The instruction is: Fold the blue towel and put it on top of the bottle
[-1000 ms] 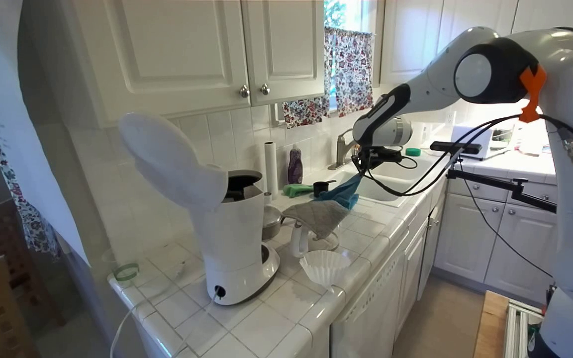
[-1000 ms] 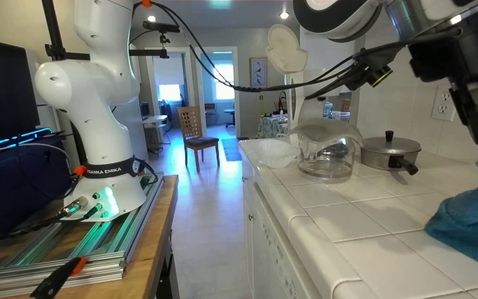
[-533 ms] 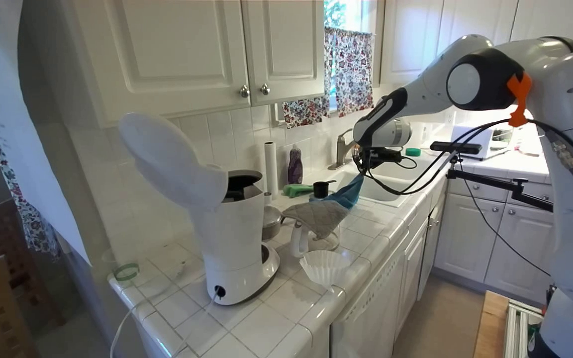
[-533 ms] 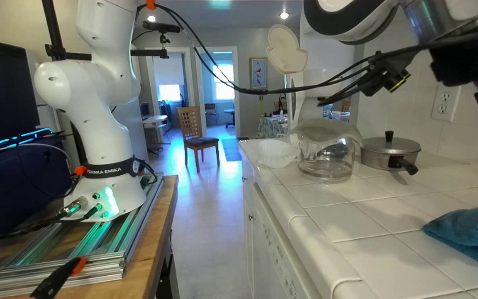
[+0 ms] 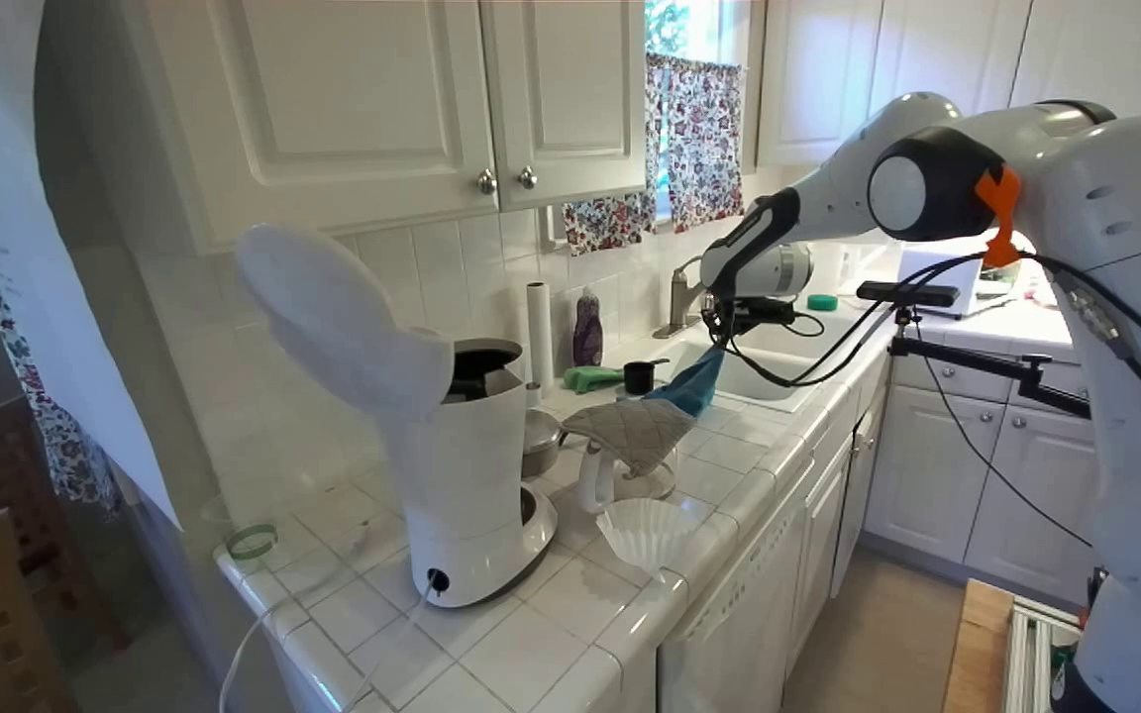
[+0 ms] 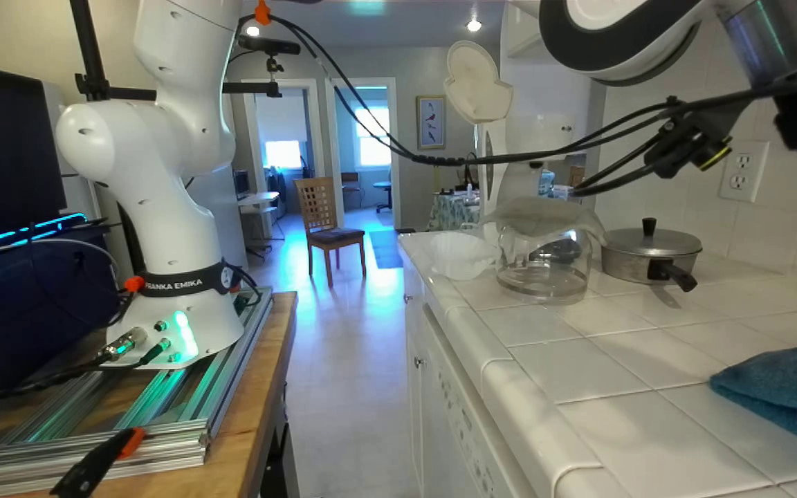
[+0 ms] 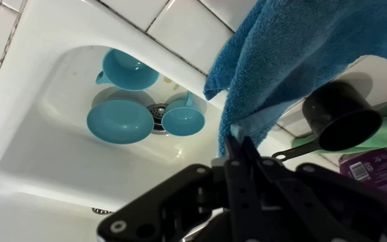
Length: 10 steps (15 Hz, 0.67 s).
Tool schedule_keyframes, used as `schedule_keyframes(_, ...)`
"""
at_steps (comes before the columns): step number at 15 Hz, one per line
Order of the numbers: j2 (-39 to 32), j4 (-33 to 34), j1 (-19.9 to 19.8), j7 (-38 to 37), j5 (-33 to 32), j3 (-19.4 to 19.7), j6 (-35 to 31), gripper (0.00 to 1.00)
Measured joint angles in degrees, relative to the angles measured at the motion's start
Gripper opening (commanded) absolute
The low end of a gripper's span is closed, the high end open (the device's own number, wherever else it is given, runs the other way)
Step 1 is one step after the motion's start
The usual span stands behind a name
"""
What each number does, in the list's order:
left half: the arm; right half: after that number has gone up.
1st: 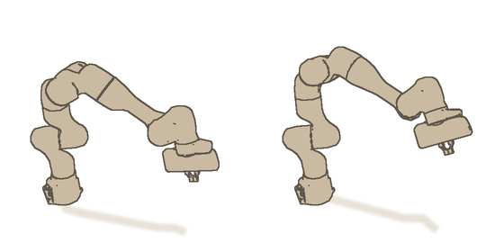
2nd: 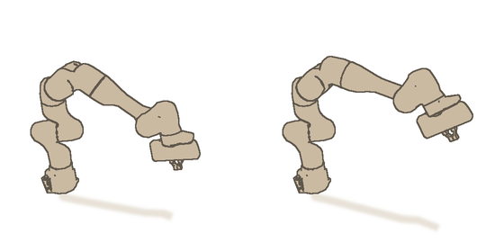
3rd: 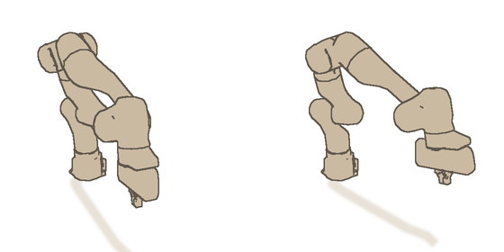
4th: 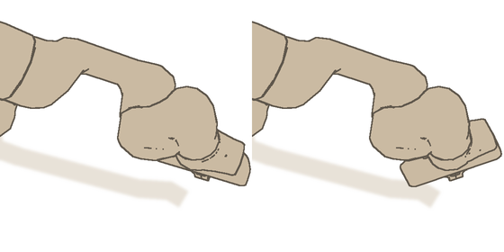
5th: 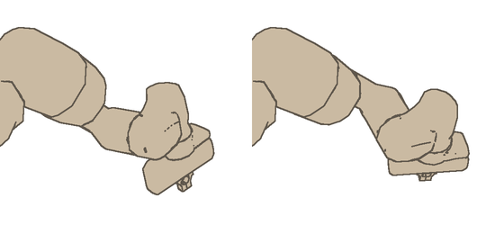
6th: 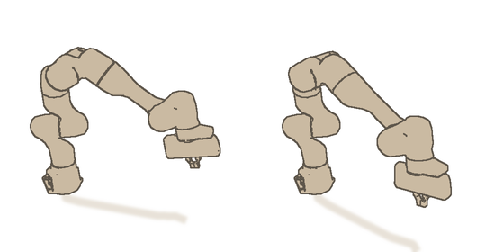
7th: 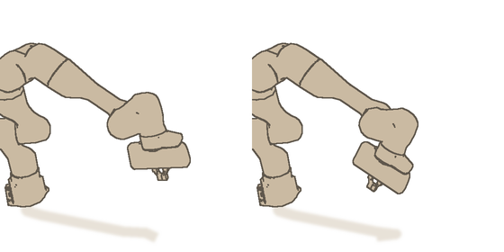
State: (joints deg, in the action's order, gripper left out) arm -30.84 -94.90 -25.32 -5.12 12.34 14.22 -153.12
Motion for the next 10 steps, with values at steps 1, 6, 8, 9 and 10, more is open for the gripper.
schedule_keyframes(1,-0.55,0.60,-0.16,-0.08,0.00,0.00,0.00,0.01)
schedule_keyframes(6,-3.43,3.27,-0.75,-0.56,0.00,0.01,0.00,0.35)
schedule_keyframes(8,-4.54,4.28,-0.83,-0.92,0.00,0.01,0.01,0.49)
schedule_keyframes(9,-4.99,4.71,-0.83,-1.13,0.00,0.01,0.01,0.57)
schedule_keyframes(10,-5.35,5.14,-0.83,-1.29,0.00,0.01,0.01,0.63)
